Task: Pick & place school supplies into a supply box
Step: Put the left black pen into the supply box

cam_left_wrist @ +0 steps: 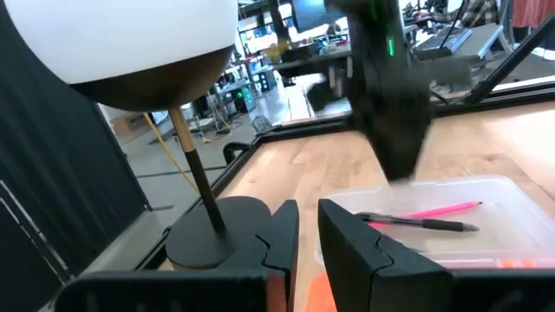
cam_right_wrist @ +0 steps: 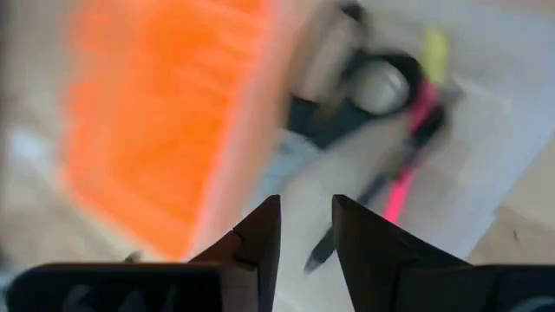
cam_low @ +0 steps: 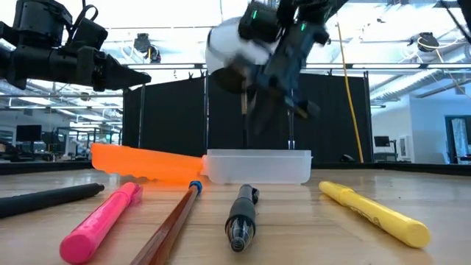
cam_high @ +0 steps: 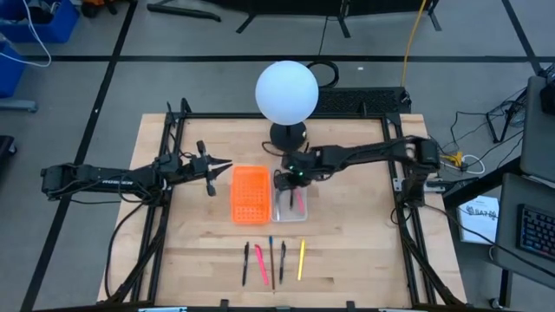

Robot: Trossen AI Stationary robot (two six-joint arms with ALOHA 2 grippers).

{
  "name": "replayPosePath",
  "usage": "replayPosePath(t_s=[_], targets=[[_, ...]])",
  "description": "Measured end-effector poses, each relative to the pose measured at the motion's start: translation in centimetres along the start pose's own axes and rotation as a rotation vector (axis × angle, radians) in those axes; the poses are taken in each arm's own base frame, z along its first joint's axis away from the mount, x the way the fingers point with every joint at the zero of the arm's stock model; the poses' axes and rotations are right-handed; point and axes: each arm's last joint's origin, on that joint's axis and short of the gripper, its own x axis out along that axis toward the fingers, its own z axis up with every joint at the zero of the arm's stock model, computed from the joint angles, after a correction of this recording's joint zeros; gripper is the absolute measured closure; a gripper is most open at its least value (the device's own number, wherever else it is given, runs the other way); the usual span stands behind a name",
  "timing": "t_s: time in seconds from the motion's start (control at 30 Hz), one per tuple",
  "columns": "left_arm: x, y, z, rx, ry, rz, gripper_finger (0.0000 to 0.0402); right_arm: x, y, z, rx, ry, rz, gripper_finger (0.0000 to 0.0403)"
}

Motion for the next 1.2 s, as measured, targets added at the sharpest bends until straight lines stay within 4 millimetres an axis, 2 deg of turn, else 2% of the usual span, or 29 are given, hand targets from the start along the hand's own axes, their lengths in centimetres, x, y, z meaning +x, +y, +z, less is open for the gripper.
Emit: replayPosePath(t_s=[0.1,0.2,0.27,0.4,0.47,0.57,0.7,0.8,1.0,1.2], targets=[[0.0,0.0,0.1,0.027,-0.013,-0.006,0.0344,-4.0,1.1,-0.3,-0.241,-0.139,0.049,0.0302],[0.0,-0.1,0.2,0.056,-0.025,-0.036,0.0344,-7.8,2.4,-2.5,-0.513,-0.412,-0.036,0.0302],[0.0,-0.1,0.2,0.057,-0.030,-0.052,0.0344,-9.3,2.5,-4.3,-0.620,-0.565,-0.105,0.0302],[0.0,-0.2,0.2,0.056,-0.032,-0.058,0.0344,-10.6,0.7,-6.8,-0.780,-0.637,-0.082,0.0322],[0.0,-0.2,0.2,0.054,-0.033,-0.058,0.0344,-10.4,-1.0,-7.5,-0.782,-0.669,-0.040,0.0346],[0.0,-0.1,0.2,0.055,-0.035,-0.057,0.0344,-8.9,-3.8,-8.4,-0.798,-0.713,0.040,0.0389],[0.0,-0.1,0.2,0.054,-0.033,-0.044,0.0344,-7.6,-6.8,-8.5,-0.841,-0.732,0.181,0.0395],[0.0,0.0,0.1,0.065,-0.018,-0.014,0.0344,-6.3,-8.9,-8.9,-0.884,-0.711,0.222,0.0401],[0.0,0.1,0.0,0.050,0.013,0.047,0.0344,-5.2,-11.3,-9.5,-0.969,-0.747,0.377,0.0402],[0.0,0.0,-1.1,-0.051,0.121,0.051,0.0344,-4.6,-12.7,-9.8,-1.040,-0.754,0.396,0.0402]])
